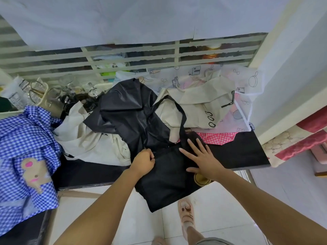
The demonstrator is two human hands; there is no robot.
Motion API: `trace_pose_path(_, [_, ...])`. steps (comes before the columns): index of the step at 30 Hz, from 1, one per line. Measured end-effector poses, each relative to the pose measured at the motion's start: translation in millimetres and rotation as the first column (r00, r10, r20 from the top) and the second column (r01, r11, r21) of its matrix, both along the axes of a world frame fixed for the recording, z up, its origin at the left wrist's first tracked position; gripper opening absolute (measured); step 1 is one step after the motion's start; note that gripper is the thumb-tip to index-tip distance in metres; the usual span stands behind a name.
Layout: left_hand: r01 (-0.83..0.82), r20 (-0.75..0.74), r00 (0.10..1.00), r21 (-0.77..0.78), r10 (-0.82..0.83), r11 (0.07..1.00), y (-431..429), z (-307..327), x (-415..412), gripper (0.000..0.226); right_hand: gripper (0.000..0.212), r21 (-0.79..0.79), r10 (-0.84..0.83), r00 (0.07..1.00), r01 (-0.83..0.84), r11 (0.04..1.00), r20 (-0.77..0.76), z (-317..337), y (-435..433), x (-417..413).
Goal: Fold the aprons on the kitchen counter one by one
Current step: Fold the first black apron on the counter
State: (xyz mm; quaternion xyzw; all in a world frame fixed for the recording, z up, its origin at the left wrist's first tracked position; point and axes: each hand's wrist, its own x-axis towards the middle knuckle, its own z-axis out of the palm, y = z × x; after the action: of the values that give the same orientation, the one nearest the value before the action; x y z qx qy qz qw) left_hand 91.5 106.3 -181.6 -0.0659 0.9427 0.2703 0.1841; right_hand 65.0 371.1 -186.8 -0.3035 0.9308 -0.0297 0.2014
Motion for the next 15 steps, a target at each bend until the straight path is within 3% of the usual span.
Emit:
trace_pose_path(4, [-0.104, -0.085, 0.991, -0.008, 0.102, 0.995, 3.9, -7.5, 9.9, 0.004, 0.086, 0.027, 0.009, 1.000, -0.010, 1.000, 0.029, -21.1, -3.8, -12.1])
trace_pose_path(6, [-0.153, -0.111, 0.982, -0.023, 0.150, 0.988, 6.4, -11.3, 12.8, 0.007, 0.071, -0.112, -0.075, 0.997, 0.074, 0.991, -0.004, -25.6, -3.2, -10.0])
trace_pose_path(7, [-0.177, -0.121, 0.978, -0.031, 0.172, 0.984, 7.7, -13.2, 13.4, 0.010, 0.060, -0.255, -0.195, 0.980, 0.181, 0.950, -0.031, -26.7, -1.9, -7.8])
trace_pose_path(9, [-0.209, -0.135, 0.970, -0.042, 0.202, 0.977, 9.7, -16.0, 12.9, 0.012, 0.048, -0.533, -0.547, 0.837, 0.464, 0.707, 0.003, -28.4, 1.6, -3.6])
trace_pose_path(11, [-0.213, -0.136, 0.970, -0.058, 0.203, 0.975, 10.8, -16.6, 11.4, 0.013, 0.045, -0.578, -0.740, 0.638, 0.694, 0.430, 0.215, -21.5, 4.9, -0.9])
trace_pose_path(12, [-0.207, -0.128, 0.972, -0.074, 0.197, 0.976, 10.8, -17.0, 10.9, 0.014, 0.043, -0.539, -0.749, 0.577, 0.764, 0.355, 0.325, -17.5, 6.8, -2.6])
trace_pose_path(13, [-0.197, -0.121, 0.975, -0.093, 0.185, 0.976, 10.8, -17.3, 10.1, 0.016, 0.040, -0.481, -0.735, 0.536, 0.815, 0.322, 0.416, -13.0, 8.7, -6.9])
trace_pose_path(15, [-0.169, -0.100, 0.983, -0.141, 0.156, 0.975, 11.1, -17.8, 7.2, 0.021, 0.029, -0.350, -0.679, 0.500, 0.865, 0.359, 0.538, -0.2, 11.5, -21.0])
